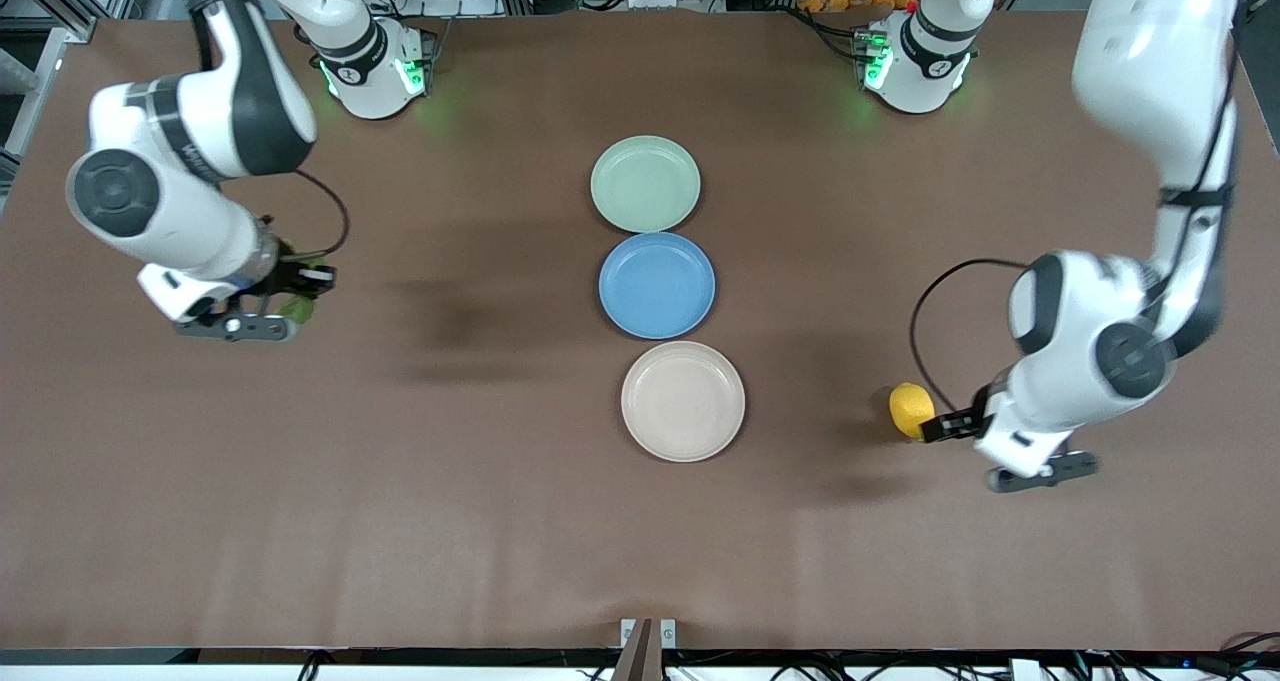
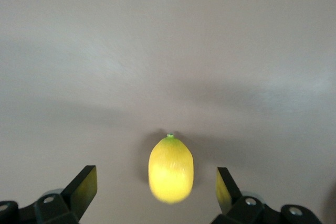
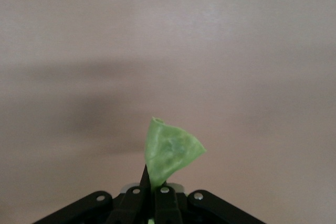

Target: Pick lemon and lettuce from plates

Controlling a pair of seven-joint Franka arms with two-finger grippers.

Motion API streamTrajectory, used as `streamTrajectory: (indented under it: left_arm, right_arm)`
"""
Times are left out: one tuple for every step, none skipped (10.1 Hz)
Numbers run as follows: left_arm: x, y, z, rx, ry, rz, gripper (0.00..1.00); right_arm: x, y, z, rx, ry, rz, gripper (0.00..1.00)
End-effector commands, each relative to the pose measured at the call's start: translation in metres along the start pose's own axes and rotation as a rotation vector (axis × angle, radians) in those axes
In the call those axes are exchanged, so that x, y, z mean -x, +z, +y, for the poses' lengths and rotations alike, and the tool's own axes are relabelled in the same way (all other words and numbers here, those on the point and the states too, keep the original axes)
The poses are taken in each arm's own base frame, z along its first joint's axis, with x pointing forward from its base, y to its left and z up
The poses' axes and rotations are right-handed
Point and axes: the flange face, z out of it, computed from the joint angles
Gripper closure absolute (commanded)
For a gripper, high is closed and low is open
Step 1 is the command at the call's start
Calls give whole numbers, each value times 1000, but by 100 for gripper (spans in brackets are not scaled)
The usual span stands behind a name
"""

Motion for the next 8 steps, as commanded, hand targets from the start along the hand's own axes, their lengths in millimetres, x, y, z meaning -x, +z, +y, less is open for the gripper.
streamTrajectory:
  left_arm:
    - [14, -95, -16, -54, 28, 88, 0]
    - [15, -124, -19, -70, 25, 82, 0]
    - [16, -147, -22, -82, 14, 51, 0]
    - [19, -156, -23, -92, 10, 13, 0]
    - [20, -165, -23, -93, 9, 12, 0]
    - [23, -183, -25, -87, 33, 38, 0]
    - [23, -192, -28, -85, 80, 52, 0]
    - [25, -205, -34, -83, 104, 69, 0]
  right_arm:
    - [-5, 16, 35, -36, -7, -2, 100]
    - [-10, 28, 44, -40, 2, -2, 100]
    - [-15, 46, 48, -45, 10, 17, 100]
    - [-16, 63, 52, -49, 18, 41, 100]
    - [-17, 80, 57, -53, 23, 59, 100]
    - [-19, 94, 62, -56, 23, 68, 100]
    - [-21, 116, 70, -61, 26, 87, 100]
    - [-22, 141, 77, -68, 27, 131, 100]
